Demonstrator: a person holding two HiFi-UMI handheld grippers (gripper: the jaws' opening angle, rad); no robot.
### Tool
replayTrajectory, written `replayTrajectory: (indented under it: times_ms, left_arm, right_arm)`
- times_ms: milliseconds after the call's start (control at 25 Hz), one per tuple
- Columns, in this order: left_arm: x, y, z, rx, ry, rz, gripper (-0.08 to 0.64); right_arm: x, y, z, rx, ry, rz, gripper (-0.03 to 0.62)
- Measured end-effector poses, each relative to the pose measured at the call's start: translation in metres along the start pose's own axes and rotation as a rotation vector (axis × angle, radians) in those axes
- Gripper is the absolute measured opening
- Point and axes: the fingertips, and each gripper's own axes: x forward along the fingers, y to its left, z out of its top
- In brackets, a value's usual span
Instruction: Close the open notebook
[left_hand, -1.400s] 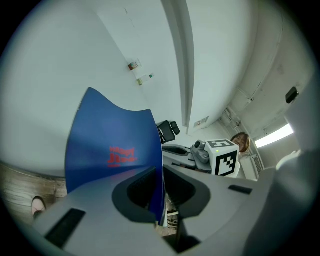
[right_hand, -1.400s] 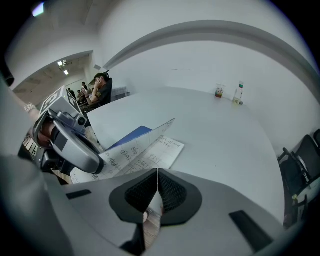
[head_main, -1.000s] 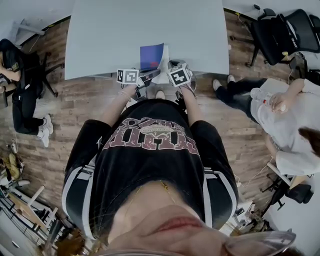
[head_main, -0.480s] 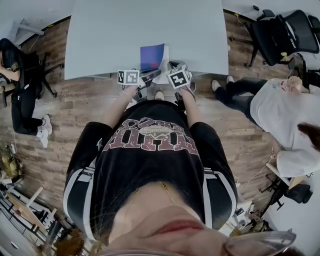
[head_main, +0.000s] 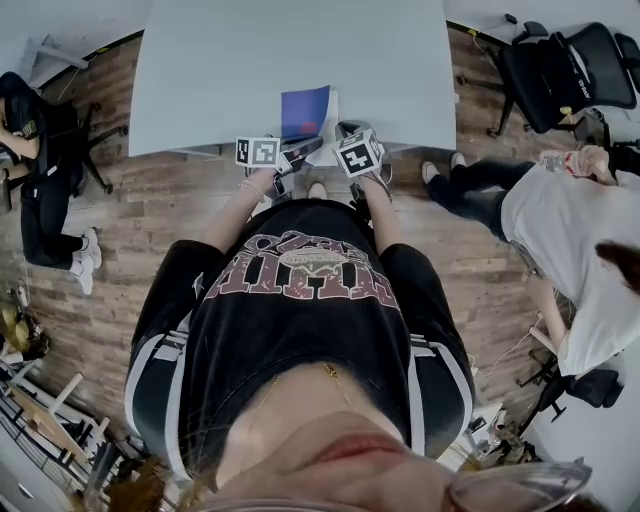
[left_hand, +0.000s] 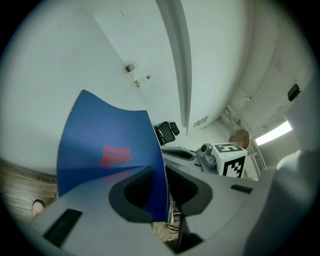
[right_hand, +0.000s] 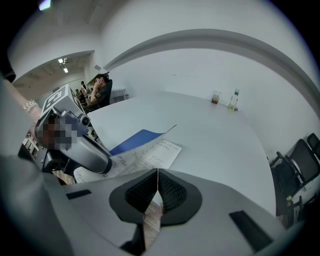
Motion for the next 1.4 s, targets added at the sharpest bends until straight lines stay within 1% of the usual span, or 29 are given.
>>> replayTrajectory:
  times_ms: [520, 1040, 1240, 1400]
  left_arm:
    - [0.001, -0.004, -0.002, -0.002, 0.002, -0.012, 0.133]
    - [0.010, -0.009, -0.004, 0.013, 0.025, -0.028, 0.169]
    - [0.011, -0.012, -0.003, 0.015, 0.027, -0.042, 0.170]
    - [0.010, -0.009, -0.001, 0.013, 0.022, -0.035, 0.170]
  right_arm:
    - [-0.010, -0.001, -0.010, 0.025, 0.004, -0.020, 0.020]
    - [-0.015, -0.006, -0.016, 0.020, 0.007, -0.031, 0.020]
    - [-0.012, -0.005, -0.014, 0.013, 0.009, -0.028, 0.020]
    - [-0.010, -0.005, -0.012, 0.010, 0.009, -0.027, 0.020]
